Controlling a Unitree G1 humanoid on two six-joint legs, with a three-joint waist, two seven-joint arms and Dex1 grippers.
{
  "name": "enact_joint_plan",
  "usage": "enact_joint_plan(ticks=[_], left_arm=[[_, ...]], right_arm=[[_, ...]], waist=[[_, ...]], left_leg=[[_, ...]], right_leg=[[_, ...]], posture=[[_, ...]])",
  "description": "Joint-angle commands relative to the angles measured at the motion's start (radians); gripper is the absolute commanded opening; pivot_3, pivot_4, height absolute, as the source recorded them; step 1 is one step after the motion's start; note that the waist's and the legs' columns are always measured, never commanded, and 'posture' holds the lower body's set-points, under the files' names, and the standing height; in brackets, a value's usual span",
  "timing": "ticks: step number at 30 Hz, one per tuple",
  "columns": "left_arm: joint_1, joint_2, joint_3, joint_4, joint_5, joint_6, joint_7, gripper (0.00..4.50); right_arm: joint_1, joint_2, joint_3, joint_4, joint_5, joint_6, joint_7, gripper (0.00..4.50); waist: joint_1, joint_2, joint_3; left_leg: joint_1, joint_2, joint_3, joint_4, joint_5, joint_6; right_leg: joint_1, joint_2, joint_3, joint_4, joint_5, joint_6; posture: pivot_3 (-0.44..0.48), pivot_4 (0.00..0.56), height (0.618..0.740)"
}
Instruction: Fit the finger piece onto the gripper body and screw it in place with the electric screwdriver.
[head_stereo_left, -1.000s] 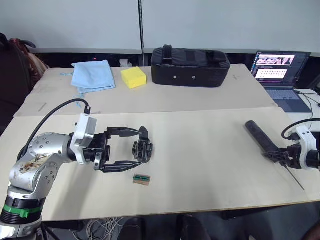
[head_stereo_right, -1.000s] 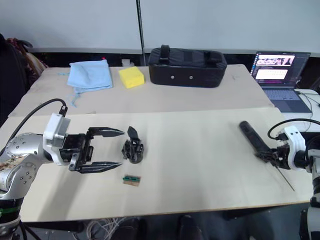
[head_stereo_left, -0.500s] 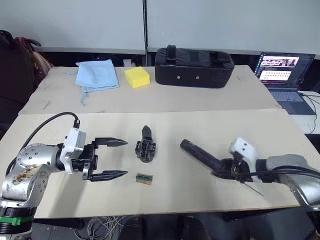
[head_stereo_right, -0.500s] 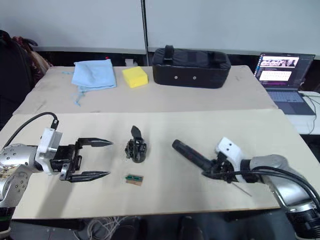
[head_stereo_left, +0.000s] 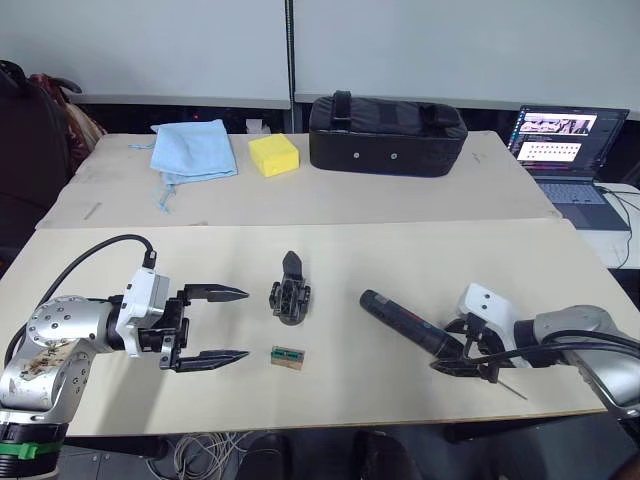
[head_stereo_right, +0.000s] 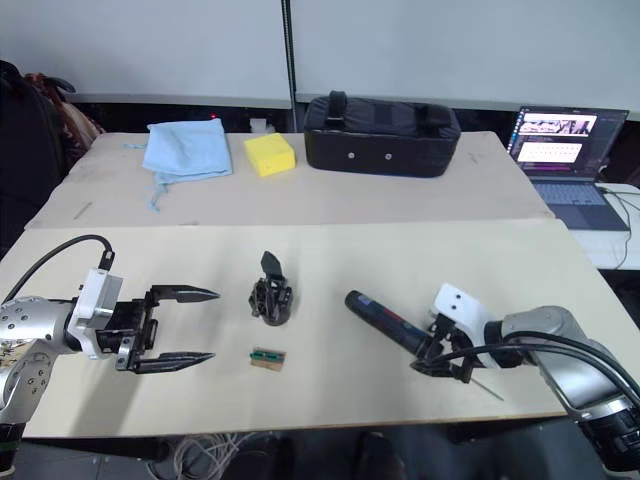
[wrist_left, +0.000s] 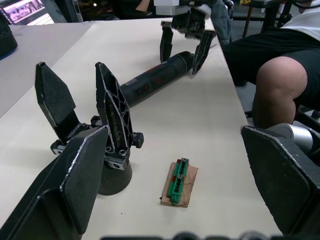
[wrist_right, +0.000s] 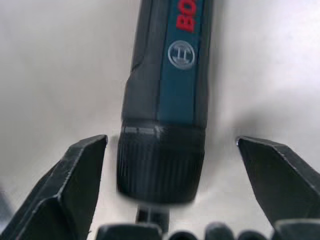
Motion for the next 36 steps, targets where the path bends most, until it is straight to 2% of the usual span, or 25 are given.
enact_joint_plan(ticks=[1, 4, 11, 13, 16, 22, 29, 36], left_arm=[[0.005, 0.006, 0.012, -0.018, 0.001, -0.014, 0.004, 4.5], [0.006, 0.004, 0.009, -0.016, 0.004, -0.014, 0.009, 4.5], [0.007, 0.014, 0.01, -0.014, 0.001, -0.006, 0.006, 4.5], [0.004, 0.013, 0.008, -0.013, 0.002, -0.006, 0.006, 4.5], [0.004, 0.008, 0.001, -0.02, 0.004, -0.009, 0.008, 4.5], [0.014, 0.002, -0.005, -0.033, 0.003, -0.012, 0.014, 4.5], [0.036, 0.007, 0.011, -0.038, 0.002, -0.015, 0.019, 4.5], [0.046, 0.009, 0.008, -0.035, 0.004, -0.021, 0.018, 4.5]], right_arm=[[-0.087, -0.076, 0.045, -0.099, 0.002, 0.141, 0.026, 4.41], [-0.204, -0.129, 0.156, -0.162, -0.02, 0.297, 0.03, 4.41], [-0.478, -0.009, 0.374, -0.175, -0.003, 0.604, -0.035, 4.41], [-0.521, 0.015, 0.428, -0.161, -0.014, 0.632, -0.064, 4.41], [-0.575, -0.026, 0.58, -0.135, -0.082, 0.623, -0.1, 4.41], [-0.62, 0.015, 0.653, -0.099, -0.073, 0.626, -0.112, 4.41], [-0.591, 0.052, 0.643, -0.084, -0.047, 0.638, -0.138, 4.41], [-0.561, 0.031, 0.6, -0.086, -0.046, 0.587, -0.141, 2.26]], waist=[[-0.003, 0.0, 0.0], [-0.004, 0.0, 0.0], [-0.006, 0.0, 0.0], [-0.006, 0.0, 0.0], [-0.001, 0.0, 0.0], [-0.007, -0.001, 0.0], [-0.011, -0.003, -0.002], [-0.018, -0.007, -0.004]], left_leg=[[0.0, 0.001, 0.0, 0.0, 0.0, 0.0], [0.001, 0.001, 0.0, -0.001, -0.001, -0.001], [0.0, 0.001, 0.0, -0.001, -0.001, -0.001], [0.0, 0.001, 0.0, -0.001, -0.001, -0.001], [-0.001, 0.0, 0.0, -0.001, -0.001, -0.001], [-0.001, 0.0, 0.001, 0.0, -0.001, -0.001], [0.0, 0.002, 0.0, -0.001, -0.001, -0.001], [0.002, 0.002, 0.0, 0.0, -0.001, -0.001]], right_leg=[[0.0, 0.0, 0.0, 0.0, 0.0, 0.0], [-0.001, 0.0, 0.0, 0.0, 0.0, 0.0], [-0.002, 0.0, -0.001, 0.0, 0.0, -0.001], [-0.002, 0.0, -0.001, 0.0, 0.0, -0.001], [-0.002, -0.001, -0.001, 0.0, 0.0, -0.001], [-0.003, -0.001, -0.001, 0.0, 0.0, -0.001], [-0.002, 0.001, -0.002, 0.001, 0.0, -0.001], [-0.001, 0.0, -0.002, 0.001, 0.0, -0.001]], posture=[[0.0, 0.15, 0.74], [0.0, 0.15, 0.74], [0.0, 0.15, 0.74], [0.0, 0.15, 0.74], [0.0, 0.15, 0.74], [0.0, 0.15, 0.74], [0.0, 0.15, 0.74], [0.0, 0.15, 0.74]])
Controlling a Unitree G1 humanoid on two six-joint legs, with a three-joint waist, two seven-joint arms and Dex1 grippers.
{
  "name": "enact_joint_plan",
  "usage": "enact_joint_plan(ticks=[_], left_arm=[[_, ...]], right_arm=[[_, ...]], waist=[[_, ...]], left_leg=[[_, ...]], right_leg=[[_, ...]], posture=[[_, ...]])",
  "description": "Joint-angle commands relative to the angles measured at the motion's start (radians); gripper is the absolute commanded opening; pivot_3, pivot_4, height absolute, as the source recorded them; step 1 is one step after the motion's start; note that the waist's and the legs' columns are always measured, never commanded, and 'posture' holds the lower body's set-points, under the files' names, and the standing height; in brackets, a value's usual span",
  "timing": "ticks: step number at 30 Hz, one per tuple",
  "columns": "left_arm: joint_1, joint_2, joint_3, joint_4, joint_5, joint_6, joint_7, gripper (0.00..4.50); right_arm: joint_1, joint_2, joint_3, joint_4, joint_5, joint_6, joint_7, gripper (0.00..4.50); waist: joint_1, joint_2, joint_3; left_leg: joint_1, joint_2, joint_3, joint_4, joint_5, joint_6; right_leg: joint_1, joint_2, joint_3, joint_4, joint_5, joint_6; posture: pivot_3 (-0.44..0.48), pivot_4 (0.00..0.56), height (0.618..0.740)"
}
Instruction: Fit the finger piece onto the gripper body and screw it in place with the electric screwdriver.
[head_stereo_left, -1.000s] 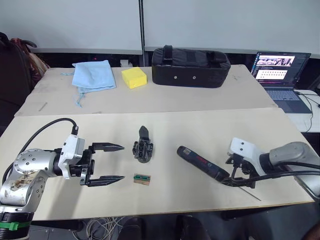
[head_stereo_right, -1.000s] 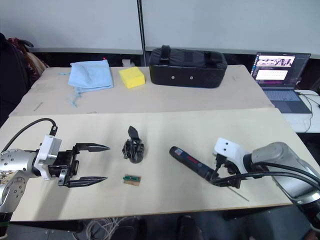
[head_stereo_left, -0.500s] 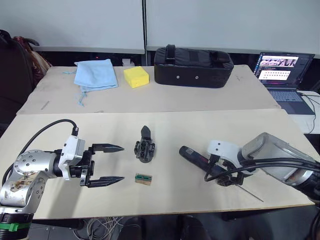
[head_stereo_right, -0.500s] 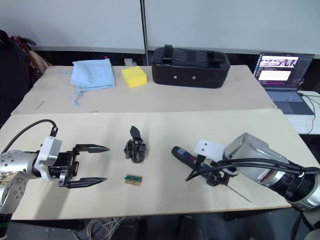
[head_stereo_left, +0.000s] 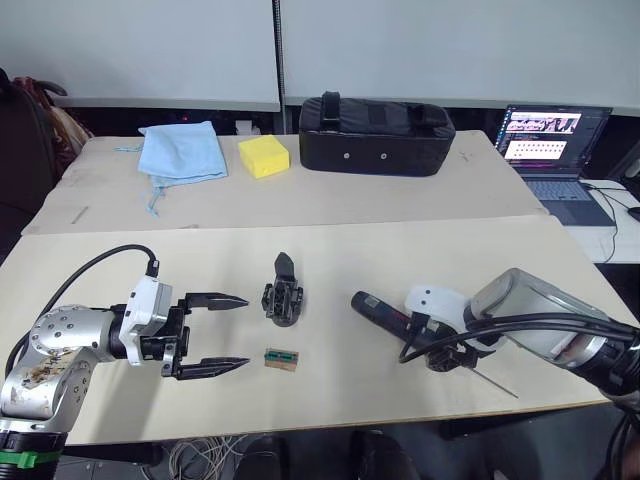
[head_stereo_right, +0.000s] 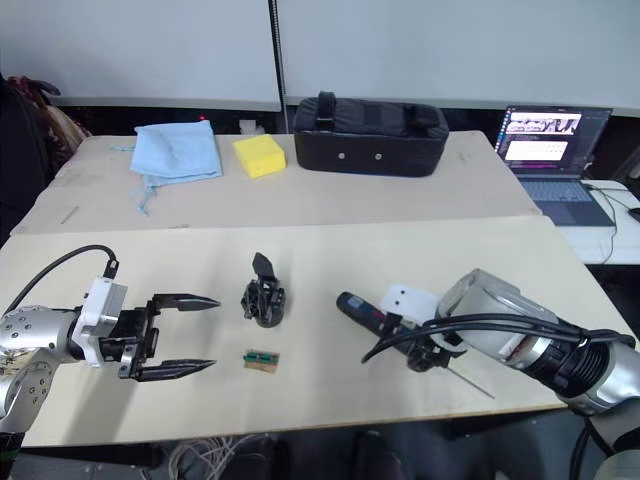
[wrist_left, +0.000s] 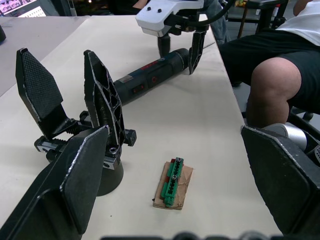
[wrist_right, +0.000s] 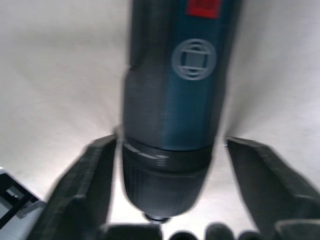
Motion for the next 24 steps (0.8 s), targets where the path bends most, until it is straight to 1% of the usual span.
enact_joint_plan(ticks=[1, 3, 5, 6, 7, 8, 10, 13, 16, 18, 19, 20, 21, 24], left_arm=[[0.001, 0.009, 0.017, -0.026, 0.002, -0.02, -0.002, 4.5], [-0.003, 0.009, 0.013, -0.018, 0.004, -0.022, -0.007, 4.5], [-0.009, 0.01, 0.011, -0.006, 0.007, -0.025, -0.014, 4.5], [-0.013, 0.011, 0.011, 0.001, 0.008, -0.026, -0.017, 4.5], [-0.017, 0.011, 0.011, 0.01, 0.009, -0.028, -0.022, 4.5], [-0.022, 0.011, 0.011, 0.019, 0.01, -0.03, -0.027, 4.5], [-0.028, 0.01, 0.013, 0.039, 0.014, -0.035, -0.036, 4.5], [-0.037, 0.01, 0.013, 0.086, 0.03, -0.059, -0.056, 4.5], [-0.039, 0.008, 0.012, 0.137, 0.049, -0.097, -0.081, 4.5], [-0.024, 0.012, 0.008, 0.188, 0.07, -0.13, -0.106, 4.5], [-0.013, 0.017, 0.005, 0.209, 0.082, -0.135, -0.112, 4.5], [-0.002, 0.023, 0.0, 0.229, 0.1, -0.15, -0.121, 4.5], [0.007, 0.026, -0.003, 0.249, 0.116, -0.175, -0.133, 4.5], [0.012, -0.001, -0.016, 0.309, 0.143, -0.228, -0.136, 4.5]], right_arm=[[0.032, -0.025, -0.047, 0.0, -0.006, -0.059, -0.018, 1.95], [0.066, -0.075, -0.102, -0.005, 0.0, -0.112, 0.002, 1.9], [0.113, -0.123, -0.192, -0.013, 0.028, -0.165, 0.03, 1.9], [0.138, -0.141, -0.249, -0.016, 0.052, -0.178, 0.044, 1.9], [0.168, -0.144, -0.336, -0.017, 0.094, -0.18, 0.061, 1.9], [0.187, -0.135, -0.428, -0.017, 0.15, -0.141, 0.082, 1.9], [0.22, -0.097, -0.609, -0.021, 0.246, -0.092, 0.106, 1.9], [0.265, -0.009, -0.865, -0.021, 0.372, -0.092, 0.123, 1.9], [0.283, 0.082, -1.036, -0.032, 0.471, -0.133, 0.114, 1.9], [0.298, 0.174, -1.141, -0.095, 0.623, -0.241, 0.192, 1.9], [0.312, 0.218, -1.157, -0.125, 0.666, -0.283, 0.2, 1.9], [0.333, 0.25, -1.139, -0.155, 0.646, -0.337, 0.177, 1.9], [0.342, 0.289, -1.108, -0.162, 0.653, -0.348, 0.149, 1.9], [0.38, 0.415, -1.0, -0.208, 0.573, -0.546, 0.117, 1.9]], waist=[[0.0, 0.0, 0.0], [0.0, 0.0, 0.0], [0.007, 0.0, 0.0], [0.011, 0.001, 0.001], [0.015, 0.001, 0.001], [0.017, 0.001, 0.001], [0.016, 0.001, 0.001], [0.014, 0.001, 0.001], [0.017, 0.001, 0.001], [0.018, 0.001, 0.001], [0.017, 0.001, 0.001], [0.015, 0.001, 0.001], [0.013, 0.001, 0.001], [0.014, 0.001, 0.001]], left_leg=[[0.0, 0.0, 0.0, 0.0, 0.0, 0.0], [0.0, 0.0, 0.0, 0.0, 0.0, 0.0], [-0.001, -0.001, 0.0, 0.0, 0.0, 0.0], [-0.001, -0.001, 0.0, 0.0, 0.0, 0.0], [-0.002, -0.002, 0.001, 0.0, 0.0, 0.0], [-0.002, -0.002, 0.001, 0.0, 0.0, 0.0], [-0.002, -0.002, 0.002, 0.0, 0.0, 0.0], [-0.001, 0.0, 0.001, 0.0, 0.0, 0.0], [-0.001, 0.001, 0.0, -0.001, 0.0, 0.0], [-0.001, 0.0, 0.0, -0.001, 0.0, 0.0], [-0.001, 0.0, 0.0, -0.001, 0.0, 0.0], [-0.001, 0.0, 0.0, -0.002, 0.0, 0.0], [-0.001, 0.001, 0.0, -0.002, 0.0, 0.0], [-0.001, 0.001, 0.0, -0.002, 0.0, 0.0]], right_leg=[[0.0, 0.0, 0.0, 0.0, 0.0, 0.0], [0.0, -0.001, 0.0, 0.0, 0.0, 0.0], [0.0, -0.001, 0.0, -0.001, 0.0, 0.0], [-0.001, -0.002, 0.0, -0.001, 0.0, 0.0], [-0.001, -0.002, 0.0, -0.001, 0.0, 0.0], [-0.002, -0.003, 0.0, -0.001, 0.0, 0.0], [-0.002, -0.002, 0.001, -0.001, 0.0, 0.0], [-0.002, 0.001, 0.001, 0.0, 0.001, -0.001], [-0.001, 0.002, 0.0, 0.0, 0.001, -0.001], [-0.001, 0.002, 0.0, 0.0, 0.001, -0.001], [-0.001, 0.002, 0.0, -0.001, 0.001, -0.001], [-0.001, 0.002, 0.0, -0.001, 0.001, -0.001], [-0.001, 0.002, 0.001, -0.001, 0.001, -0.001], [0.0, 0.002, 0.0, -0.001, 0.001, -0.001]], posture=[[0.0, 0.15, 0.74], [0.0, 0.15, 0.74], [0.0, 0.15, 0.74], [0.0, 0.15, 0.74], [0.0, 0.15, 0.74], [0.0, 0.15, 0.74], [0.0, 0.15, 0.74], [0.0, 0.15, 0.74], [0.0, 0.15, 0.74], [0.0, 0.15, 0.74], [0.0, 0.15, 0.74], [0.0, 0.15, 0.74], [0.0, 0.15, 0.74], [0.0, 0.15, 0.74]])
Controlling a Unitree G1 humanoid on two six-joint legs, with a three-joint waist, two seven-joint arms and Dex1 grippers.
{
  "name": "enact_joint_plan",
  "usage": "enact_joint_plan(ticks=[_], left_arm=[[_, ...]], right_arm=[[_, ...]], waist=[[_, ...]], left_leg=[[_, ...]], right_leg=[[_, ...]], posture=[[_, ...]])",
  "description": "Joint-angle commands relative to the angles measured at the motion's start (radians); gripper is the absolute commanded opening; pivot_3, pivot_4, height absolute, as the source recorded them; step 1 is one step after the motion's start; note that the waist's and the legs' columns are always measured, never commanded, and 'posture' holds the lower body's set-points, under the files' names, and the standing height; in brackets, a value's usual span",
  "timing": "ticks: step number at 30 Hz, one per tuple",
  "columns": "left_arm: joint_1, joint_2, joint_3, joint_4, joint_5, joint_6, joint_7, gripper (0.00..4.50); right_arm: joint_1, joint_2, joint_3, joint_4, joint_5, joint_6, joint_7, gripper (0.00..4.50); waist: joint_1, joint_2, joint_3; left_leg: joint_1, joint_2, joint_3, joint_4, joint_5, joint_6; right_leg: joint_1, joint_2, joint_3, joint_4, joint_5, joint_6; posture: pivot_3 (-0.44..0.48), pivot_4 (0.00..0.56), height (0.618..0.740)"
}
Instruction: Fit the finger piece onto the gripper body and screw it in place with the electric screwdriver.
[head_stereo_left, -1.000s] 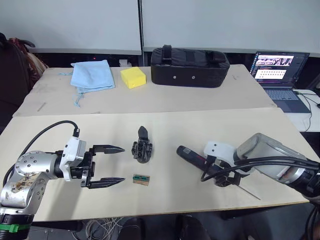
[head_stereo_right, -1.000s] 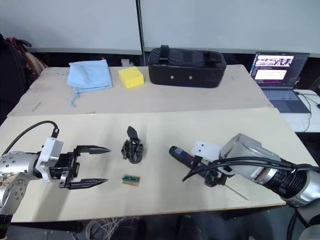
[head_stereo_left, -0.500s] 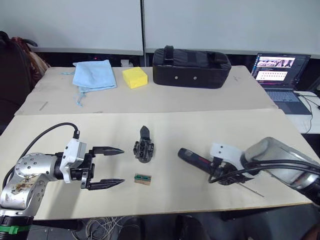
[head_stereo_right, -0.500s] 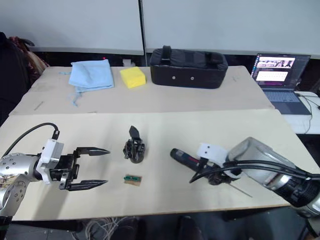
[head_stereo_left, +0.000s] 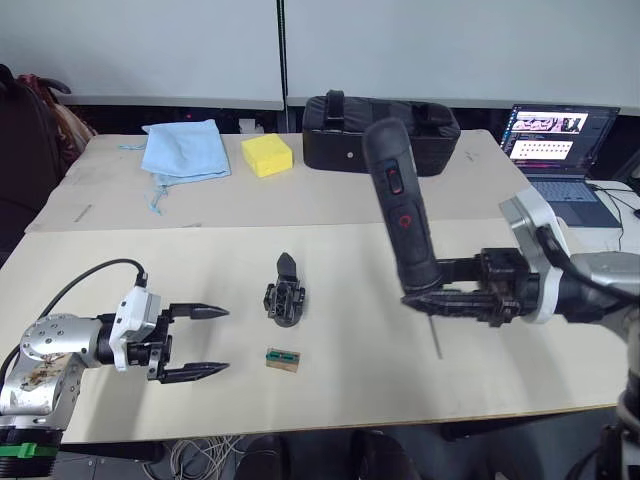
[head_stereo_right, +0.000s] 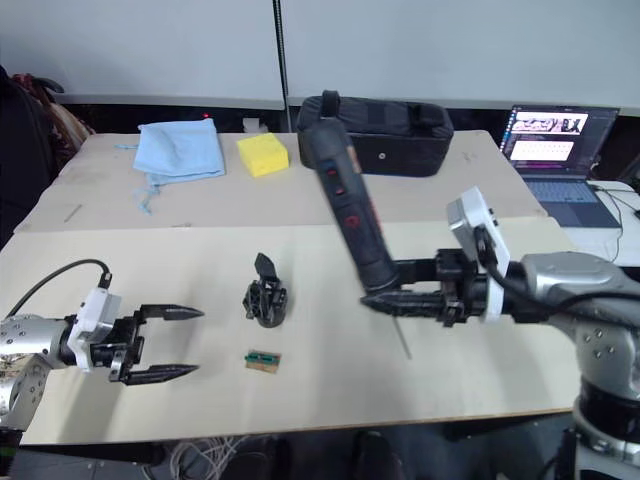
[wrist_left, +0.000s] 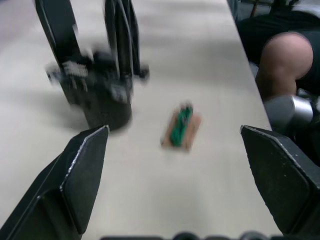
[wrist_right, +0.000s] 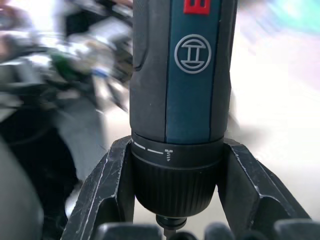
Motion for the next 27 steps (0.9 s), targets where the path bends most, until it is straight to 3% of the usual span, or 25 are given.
enact_joint_plan(ticks=[1, 5, 8, 12, 27], left_arm=[[-0.003, -0.021, -0.016, 0.057, 0.035, -0.083, -0.012, 4.5], [-0.018, -0.086, -0.065, 0.097, 0.069, -0.142, 0.01, 4.5], [-0.03, -0.133, -0.1, 0.104, 0.088, -0.156, 0.034, 4.5], [-0.052, -0.187, -0.156, 0.102, 0.121, -0.167, 0.073, 4.5], [-0.095, -0.255, -0.267, 0.167, 0.199, -0.213, 0.113, 4.5]], right_arm=[[0.031, 0.112, 0.096, -0.039, -0.091, -0.272, -0.018, 1.9], [0.05, 0.247, 0.214, 0.035, -0.157, -0.492, 0.037, 1.9], [0.048, 0.294, 0.288, 0.105, -0.184, -0.557, 0.055, 1.9], [0.05, 0.346, 0.405, 0.212, -0.308, -0.806, 0.164, 1.9], [-0.004, 0.49, 0.553, 0.453, -0.383, -1.007, 0.217, 1.9]], waist=[[0.001, 0.0, 0.0], [0.004, 0.001, 0.0], [0.004, 0.001, 0.0], [0.003, 0.001, 0.0], [0.002, 0.002, 0.0]], left_leg=[[0.0, 0.0, 0.0, 0.0, 0.0, 0.0], [-0.001, -0.001, 0.001, 0.002, 0.0, 0.0], [-0.001, -0.001, 0.001, 0.003, 0.0, 0.0], [-0.001, -0.001, 0.001, 0.004, 0.0, 0.0], [0.0, -0.001, 0.001, 0.005, 0.0, 0.0]], right_leg=[[0.0, -0.001, 0.0, 0.0, 0.0, 0.0], [0.0, -0.002, 0.0, 0.0, 0.0, 0.0], [0.001, -0.002, 0.0, 0.0, 0.0, 0.0], [0.001, -0.001, 0.0, 0.001, 0.001, 0.0], [0.001, -0.001, 0.0, 0.004, 0.001, -0.001]], posture=[[0.0, 0.15, 0.74], [0.0, 0.15, 0.74], [0.0, 0.15, 0.74], [0.0, 0.15, 0.74], [0.0, 0.15, 0.74]])
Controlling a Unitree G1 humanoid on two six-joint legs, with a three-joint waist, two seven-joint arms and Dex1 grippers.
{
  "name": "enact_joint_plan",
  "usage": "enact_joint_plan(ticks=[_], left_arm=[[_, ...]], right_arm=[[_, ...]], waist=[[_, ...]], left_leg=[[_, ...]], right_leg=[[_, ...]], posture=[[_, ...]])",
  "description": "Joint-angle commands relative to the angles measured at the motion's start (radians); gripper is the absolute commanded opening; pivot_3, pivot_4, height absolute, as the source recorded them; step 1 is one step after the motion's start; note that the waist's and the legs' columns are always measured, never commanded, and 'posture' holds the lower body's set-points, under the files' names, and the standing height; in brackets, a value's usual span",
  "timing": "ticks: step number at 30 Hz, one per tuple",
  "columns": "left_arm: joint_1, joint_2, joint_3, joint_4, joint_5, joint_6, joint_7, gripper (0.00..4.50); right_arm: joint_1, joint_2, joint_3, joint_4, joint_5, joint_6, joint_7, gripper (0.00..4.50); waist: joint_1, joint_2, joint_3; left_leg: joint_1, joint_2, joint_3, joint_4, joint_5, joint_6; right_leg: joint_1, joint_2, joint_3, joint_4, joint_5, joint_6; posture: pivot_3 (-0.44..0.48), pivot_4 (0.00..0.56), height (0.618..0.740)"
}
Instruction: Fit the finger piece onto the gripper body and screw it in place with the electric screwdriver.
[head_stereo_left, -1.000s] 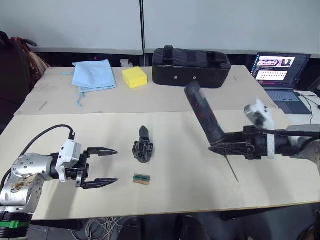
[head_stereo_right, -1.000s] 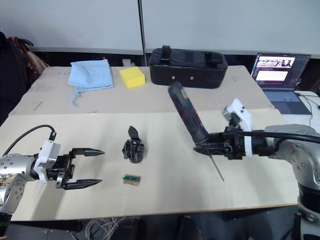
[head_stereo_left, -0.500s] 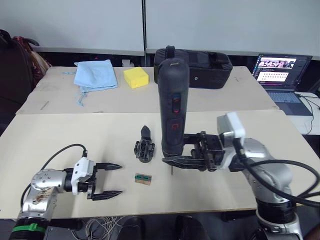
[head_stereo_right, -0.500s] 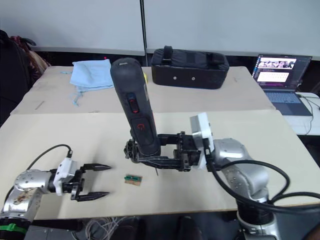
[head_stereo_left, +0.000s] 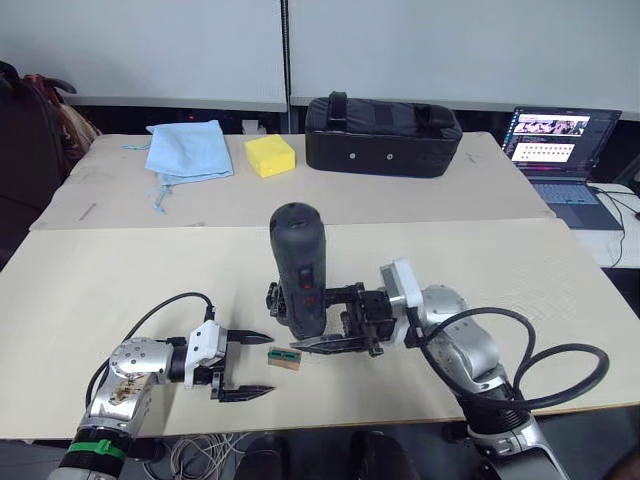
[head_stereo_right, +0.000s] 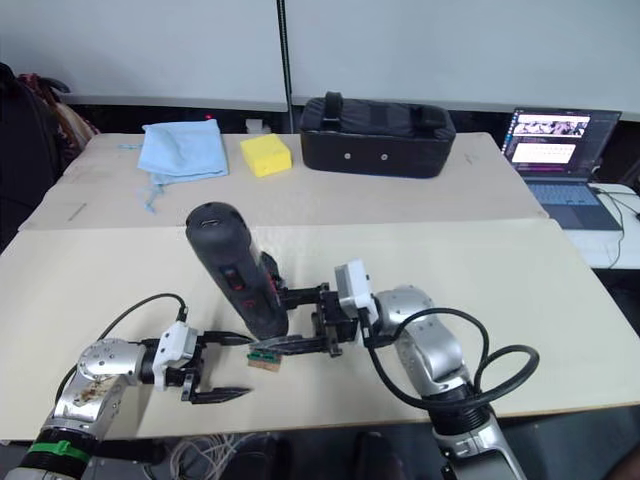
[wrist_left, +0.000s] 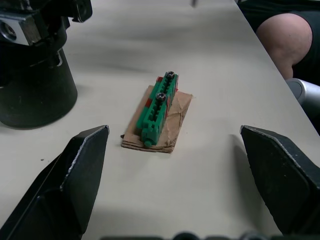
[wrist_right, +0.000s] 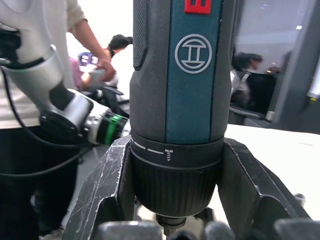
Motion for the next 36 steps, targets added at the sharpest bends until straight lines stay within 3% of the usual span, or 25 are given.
enact_joint_plan(ticks=[1, 36], left_arm=[[-0.015, -0.025, -0.034, 0.025, 0.017, -0.027, 0.008, 4.5], [-0.04, -0.05, -0.075, 0.002, 0.021, 0.006, 0.059, 4.5]], right_arm=[[-0.038, 0.037, 0.008, 0.017, -0.001, -0.053, -0.005, 1.9], [-0.091, 0.075, 0.026, 0.176, -0.048, -0.117, 0.021, 1.9]], waist=[[0.002, 0.001, 0.0], [0.005, 0.004, -0.002]], left_leg=[[0.0, 0.0, 0.0, 0.0, 0.0, 0.0], [0.0, -0.001, 0.0, 0.004, 0.0, 0.0]], right_leg=[[0.0, 0.0, 0.0, 0.0, 0.0, 0.0], [0.001, -0.002, 0.0, 0.003, 0.0, 0.0]], posture=[[0.0, 0.15, 0.74], [0.0, 0.15, 0.74]])
